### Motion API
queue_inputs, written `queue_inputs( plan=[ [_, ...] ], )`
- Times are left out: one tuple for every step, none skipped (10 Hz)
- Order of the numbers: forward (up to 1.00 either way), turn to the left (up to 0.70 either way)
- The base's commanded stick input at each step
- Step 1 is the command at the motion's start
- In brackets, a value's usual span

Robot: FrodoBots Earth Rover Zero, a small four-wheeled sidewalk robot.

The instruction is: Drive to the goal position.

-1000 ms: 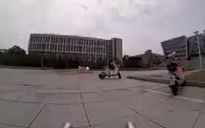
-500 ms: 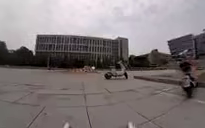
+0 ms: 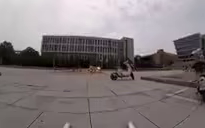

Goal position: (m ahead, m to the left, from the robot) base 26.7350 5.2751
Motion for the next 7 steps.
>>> queue_inputs(
  plan=[
    [0.50,0.25],
    [0.50,0.25],
    [0.50,0.25],
    [0.50,0.25],
    [0.50,0.25],
    [0.50,0.25],
    [0.50,0.25]
  ],
)
